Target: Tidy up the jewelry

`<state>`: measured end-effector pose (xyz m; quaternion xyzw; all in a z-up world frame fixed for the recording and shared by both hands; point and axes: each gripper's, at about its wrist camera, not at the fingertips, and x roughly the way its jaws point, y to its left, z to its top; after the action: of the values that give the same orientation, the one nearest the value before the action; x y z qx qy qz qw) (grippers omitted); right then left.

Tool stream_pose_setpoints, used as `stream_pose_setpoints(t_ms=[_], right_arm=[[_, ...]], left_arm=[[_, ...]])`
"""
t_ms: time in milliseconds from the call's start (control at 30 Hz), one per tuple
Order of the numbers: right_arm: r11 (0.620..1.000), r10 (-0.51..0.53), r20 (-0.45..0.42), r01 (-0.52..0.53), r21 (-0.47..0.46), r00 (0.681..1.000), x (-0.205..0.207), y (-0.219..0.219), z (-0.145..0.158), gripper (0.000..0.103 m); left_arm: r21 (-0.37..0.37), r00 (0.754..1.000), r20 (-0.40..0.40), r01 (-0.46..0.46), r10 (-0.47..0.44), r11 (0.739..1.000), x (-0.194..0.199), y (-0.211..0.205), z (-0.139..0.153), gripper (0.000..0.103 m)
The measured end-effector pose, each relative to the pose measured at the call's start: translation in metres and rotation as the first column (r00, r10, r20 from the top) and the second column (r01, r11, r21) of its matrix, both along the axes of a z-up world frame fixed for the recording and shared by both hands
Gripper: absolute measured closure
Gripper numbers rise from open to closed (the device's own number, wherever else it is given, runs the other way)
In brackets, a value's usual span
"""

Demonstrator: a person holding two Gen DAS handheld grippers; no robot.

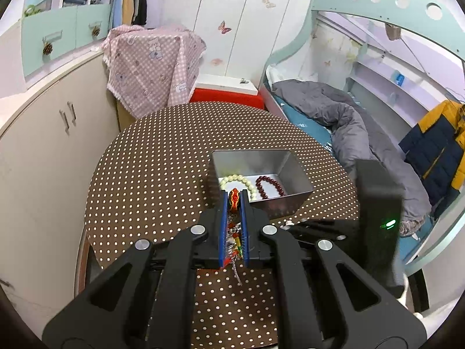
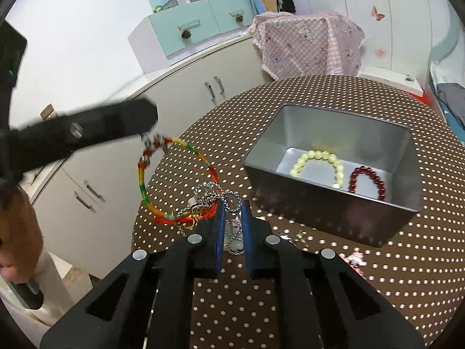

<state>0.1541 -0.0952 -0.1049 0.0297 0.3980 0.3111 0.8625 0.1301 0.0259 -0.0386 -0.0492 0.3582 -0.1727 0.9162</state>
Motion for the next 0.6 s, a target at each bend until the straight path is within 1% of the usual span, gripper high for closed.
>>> stream_pose_setpoints(t_ms=[100, 133, 333, 433, 600], right_arm=[[0.999, -0.033, 0.012, 0.033, 0.002, 0.999, -0.001, -0.008, 0.006, 0.096], [0.999, -0.040, 0.018, 0.039, 0.008, 0.999, -0.002, -0.011, 0.010, 0.102], [0.997, -0.074, 0.079, 0.073, 0.015, 0.994, -0.008, -0.027, 0.031, 0.102], [0.995, -0.100, 0.093, 0.099, 0.020, 0.991, -0.008, -0.035, 0.037, 0.102], [0.991, -0.131, 0.127, 0.128, 0.031, 0.983, -0.008, -0.044, 0.050, 0.102]], left_arm=[[0.003, 1.000, -0.017, -0.012, 0.012, 1.000, 0.004, 0.002, -0.006, 0.095], [0.003, 1.000, -0.023, -0.014, 0.014, 1.000, 0.005, 0.003, -0.008, 0.095], [0.002, 0.999, -0.037, -0.016, 0.016, 1.000, 0.012, -0.001, -0.012, 0.095], [0.016, 0.999, -0.037, -0.015, 0.015, 1.000, 0.016, -0.003, -0.014, 0.095], [0.047, 0.997, -0.074, -0.002, 0.005, 0.999, 0.023, -0.012, -0.027, 0.095]])
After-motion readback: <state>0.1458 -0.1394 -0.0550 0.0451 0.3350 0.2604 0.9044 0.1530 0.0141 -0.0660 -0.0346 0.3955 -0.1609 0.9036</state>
